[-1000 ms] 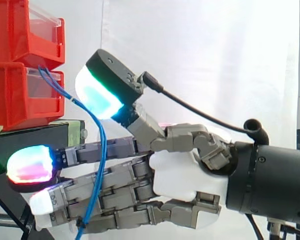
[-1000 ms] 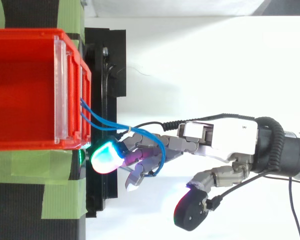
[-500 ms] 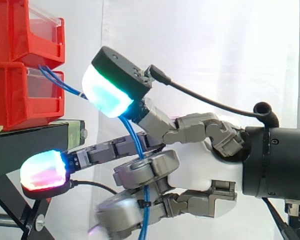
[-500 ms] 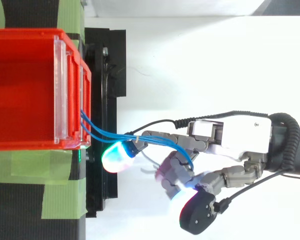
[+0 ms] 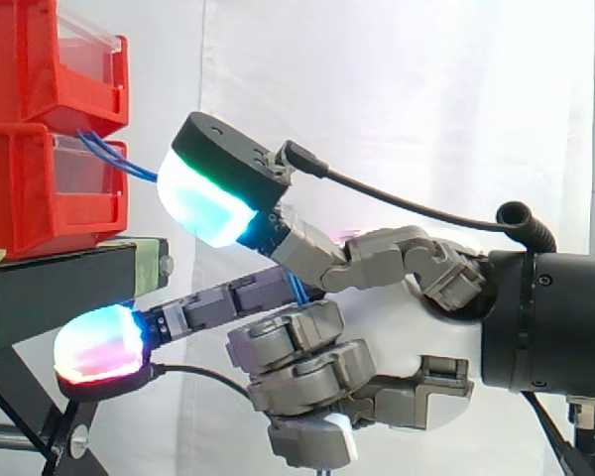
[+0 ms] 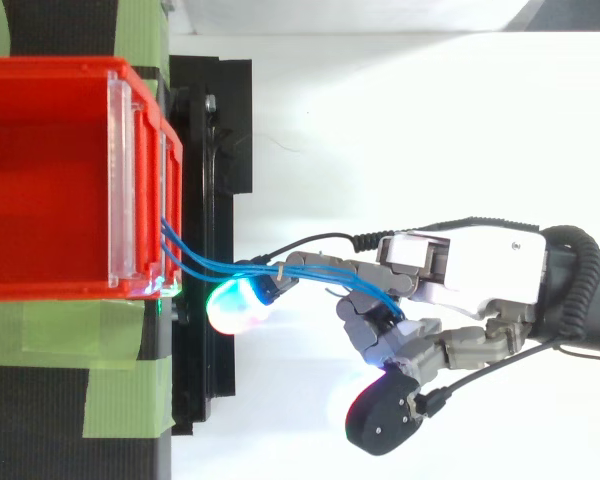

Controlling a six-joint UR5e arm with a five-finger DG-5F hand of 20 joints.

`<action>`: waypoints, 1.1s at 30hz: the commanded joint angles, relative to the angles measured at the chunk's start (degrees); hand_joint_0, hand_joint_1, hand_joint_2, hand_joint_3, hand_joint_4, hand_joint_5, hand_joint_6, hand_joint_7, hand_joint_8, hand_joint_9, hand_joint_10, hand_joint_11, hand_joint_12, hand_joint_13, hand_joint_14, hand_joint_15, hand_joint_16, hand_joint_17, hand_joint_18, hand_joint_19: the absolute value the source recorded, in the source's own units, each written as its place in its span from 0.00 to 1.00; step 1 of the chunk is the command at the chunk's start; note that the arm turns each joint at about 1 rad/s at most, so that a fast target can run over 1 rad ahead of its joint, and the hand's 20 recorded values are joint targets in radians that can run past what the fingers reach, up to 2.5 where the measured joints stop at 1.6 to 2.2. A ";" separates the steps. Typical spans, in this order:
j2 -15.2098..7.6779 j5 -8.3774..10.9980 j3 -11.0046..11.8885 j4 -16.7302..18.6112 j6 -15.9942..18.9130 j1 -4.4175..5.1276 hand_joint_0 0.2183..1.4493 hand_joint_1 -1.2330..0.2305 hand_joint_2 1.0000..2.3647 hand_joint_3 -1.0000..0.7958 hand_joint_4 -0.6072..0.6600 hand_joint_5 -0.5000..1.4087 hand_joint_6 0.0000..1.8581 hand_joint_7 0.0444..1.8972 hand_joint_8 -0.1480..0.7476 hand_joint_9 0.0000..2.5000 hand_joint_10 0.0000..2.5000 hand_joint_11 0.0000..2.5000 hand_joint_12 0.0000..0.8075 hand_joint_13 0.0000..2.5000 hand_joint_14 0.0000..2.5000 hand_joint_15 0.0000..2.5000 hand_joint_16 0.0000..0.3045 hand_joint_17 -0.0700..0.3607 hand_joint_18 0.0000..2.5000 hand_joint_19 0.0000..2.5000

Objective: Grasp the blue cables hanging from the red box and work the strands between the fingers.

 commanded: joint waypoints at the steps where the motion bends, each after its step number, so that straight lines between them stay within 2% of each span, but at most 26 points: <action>1: -0.01 0.51 0.02 -0.12 0.01 0.20 0.47 0.47 0.00 0.02 0.76 0.27 0.00 0.40 0.67 0.35 1.00 1.00 0.73 0.51 1.00 0.72 0.20 0.49 0.61 0.41; 2: -0.01 0.51 0.02 -0.21 -0.08 0.20 0.47 0.47 0.00 0.03 0.77 0.28 0.01 0.40 0.70 0.39 1.00 1.00 0.79 0.55 1.00 0.74 0.22 0.51 0.64 0.38; 7: -0.01 0.16 0.28 0.14 -0.25 0.20 0.47 0.47 0.00 0.03 0.78 0.30 0.01 0.45 0.79 0.49 1.00 1.00 0.90 0.67 1.00 0.77 0.24 0.54 0.75 0.33; 8: -0.01 0.16 0.37 0.14 -0.25 0.29 0.47 0.47 0.00 0.02 0.77 0.30 0.01 0.46 0.79 0.50 1.00 1.00 0.90 0.68 1.00 0.76 0.72 0.55 0.77 0.32; 15: -0.01 0.16 0.55 0.14 -2.19 0.29 0.46 0.46 0.00 0.01 0.71 0.28 0.00 0.57 0.80 0.53 1.00 1.00 0.93 0.71 1.00 0.78 0.72 0.54 0.80 0.32; 18: -0.01 0.16 0.81 0.05 -2.45 0.29 0.46 0.46 0.00 0.01 0.70 0.29 0.00 0.58 0.80 0.53 1.00 1.00 0.93 0.72 1.00 0.78 0.72 0.54 0.80 0.32; 33: -0.01 0.33 0.90 -1.18 -2.45 0.29 0.46 0.46 0.00 0.01 0.70 0.28 0.00 0.59 0.79 0.53 1.00 1.00 0.91 0.71 1.00 0.77 0.72 0.54 0.80 0.31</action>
